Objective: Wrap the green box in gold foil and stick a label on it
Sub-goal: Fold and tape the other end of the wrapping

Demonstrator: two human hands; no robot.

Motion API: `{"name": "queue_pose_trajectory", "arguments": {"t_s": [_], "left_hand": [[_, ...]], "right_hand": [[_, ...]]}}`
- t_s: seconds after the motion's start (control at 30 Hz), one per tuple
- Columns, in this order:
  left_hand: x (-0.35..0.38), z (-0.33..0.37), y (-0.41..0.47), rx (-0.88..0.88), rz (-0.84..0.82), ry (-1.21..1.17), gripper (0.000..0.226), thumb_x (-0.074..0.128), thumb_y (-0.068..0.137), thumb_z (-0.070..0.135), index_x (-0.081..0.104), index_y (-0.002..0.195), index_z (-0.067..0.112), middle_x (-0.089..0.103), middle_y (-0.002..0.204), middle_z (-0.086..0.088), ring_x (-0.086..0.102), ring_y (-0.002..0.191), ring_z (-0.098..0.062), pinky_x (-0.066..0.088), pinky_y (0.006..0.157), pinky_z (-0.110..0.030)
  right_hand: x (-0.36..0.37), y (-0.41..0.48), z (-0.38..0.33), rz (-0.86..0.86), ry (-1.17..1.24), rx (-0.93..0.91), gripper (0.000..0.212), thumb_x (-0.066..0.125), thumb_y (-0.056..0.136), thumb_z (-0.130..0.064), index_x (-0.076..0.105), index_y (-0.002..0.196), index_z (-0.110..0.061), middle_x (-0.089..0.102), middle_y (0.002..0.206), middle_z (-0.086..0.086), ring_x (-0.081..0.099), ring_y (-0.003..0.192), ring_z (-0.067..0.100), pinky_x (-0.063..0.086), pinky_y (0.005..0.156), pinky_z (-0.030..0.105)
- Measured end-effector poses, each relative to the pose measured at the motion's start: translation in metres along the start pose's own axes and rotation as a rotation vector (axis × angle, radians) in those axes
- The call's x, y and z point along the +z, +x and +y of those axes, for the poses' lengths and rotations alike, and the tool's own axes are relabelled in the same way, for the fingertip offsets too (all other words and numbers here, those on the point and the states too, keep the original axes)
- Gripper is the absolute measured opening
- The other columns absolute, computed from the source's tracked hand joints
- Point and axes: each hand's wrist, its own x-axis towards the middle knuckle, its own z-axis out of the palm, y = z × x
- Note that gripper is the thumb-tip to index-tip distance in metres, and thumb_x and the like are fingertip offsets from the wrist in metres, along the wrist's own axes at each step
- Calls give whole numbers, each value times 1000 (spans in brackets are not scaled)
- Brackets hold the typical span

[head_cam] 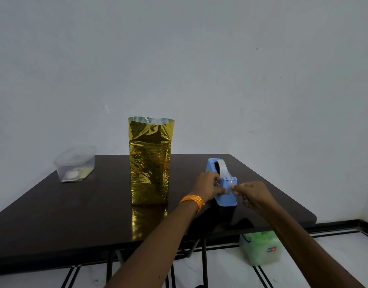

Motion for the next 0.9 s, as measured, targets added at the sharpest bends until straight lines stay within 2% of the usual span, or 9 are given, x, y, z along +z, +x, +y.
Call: {"name": "queue_pose_trajectory", "arguments": {"t_s": [0.1, 0.13, 0.2, 0.3, 0.4, 0.5, 0.63, 0.77, 0.9], "left_hand": [[-1, 0, -3, 11, 6, 8, 43, 86, 76, 27, 68, 107, 2, 71, 104, -16, 58, 80, -19, 49, 72, -29], [0, -2, -1, 3, 0, 10, 43, 85, 76, 27, 68, 107, 2, 71, 104, -16, 58, 81, -18, 48, 72, -28], [1, -3, 1, -6, -11, 17, 44, 85, 77, 28, 67, 109, 3, 71, 104, -15, 58, 81, -18, 48, 72, -28], [-5, 2, 3, -20, -74, 69, 50, 86, 74, 32, 66, 113, 7, 71, 105, -13, 64, 87, -23, 53, 75, -32], [-21, 14, 1, 11, -108, 235, 50, 85, 73, 29, 66, 117, 14, 71, 106, -10, 67, 95, -27, 56, 81, -38], [-56, 36, -1, 138, 105, 356, 29, 72, 78, 18, 70, 107, 19, 73, 101, -8, 67, 94, -28, 56, 77, -36], [-127, 70, -8, 259, 331, 269, 18, 67, 82, 16, 72, 99, 21, 74, 81, 2, 69, 80, -16, 56, 77, -32], [-199, 94, -18, 334, 507, 263, 12, 67, 85, 22, 72, 96, 22, 72, 77, 6, 68, 74, -11, 58, 76, -32], [-253, 79, -25, 153, 397, 388, 31, 66, 88, 47, 72, 100, 19, 70, 89, 5, 66, 82, -13, 57, 79, -33]], "right_hand": [[8, -14, 12, 90, -409, -108, 24, 79, 80, -13, 70, 61, -1, 59, 50, 1, 46, 40, 9, 38, 42, 18], [8, -18, 19, 110, -412, -145, 24, 79, 81, -14, 71, 60, -4, 61, 50, -1, 50, 42, 8, 43, 46, 20], [-2, -30, 20, 173, -283, -255, 24, 77, 85, -21, 73, 63, -12, 68, 57, 1, 63, 52, 14, 51, 54, 28], [-13, -42, -15, 95, -178, -402, 24, 71, 90, -22, 74, 68, -15, 72, 66, 0, 66, 63, 3, 48, 61, 13], [-5, -46, -42, -7, -111, -454, 16, 69, 92, -18, 75, 78, -15, 75, 78, 0, 68, 74, 3, 47, 68, 12], [7, -37, -62, -31, 8, -518, 9, 70, 91, -10, 75, 96, -15, 76, 91, 1, 70, 86, 12, 54, 74, 22], [33, -20, -96, -48, 171, -517, 22, 71, 90, -11, 71, 108, -24, 68, 107, 6, 67, 101, 15, 58, 77, 30], [68, -8, -124, -184, 206, -559, 41, 68, 92, -14, 58, 126, -36, 70, 111, 3, 68, 105, 16, 57, 88, 33], [102, -1, -142, -247, 130, -621, 52, 62, 96, -12, 42, 141, -31, 73, 109, 1, 67, 105, 9, 54, 92, 28]]}}
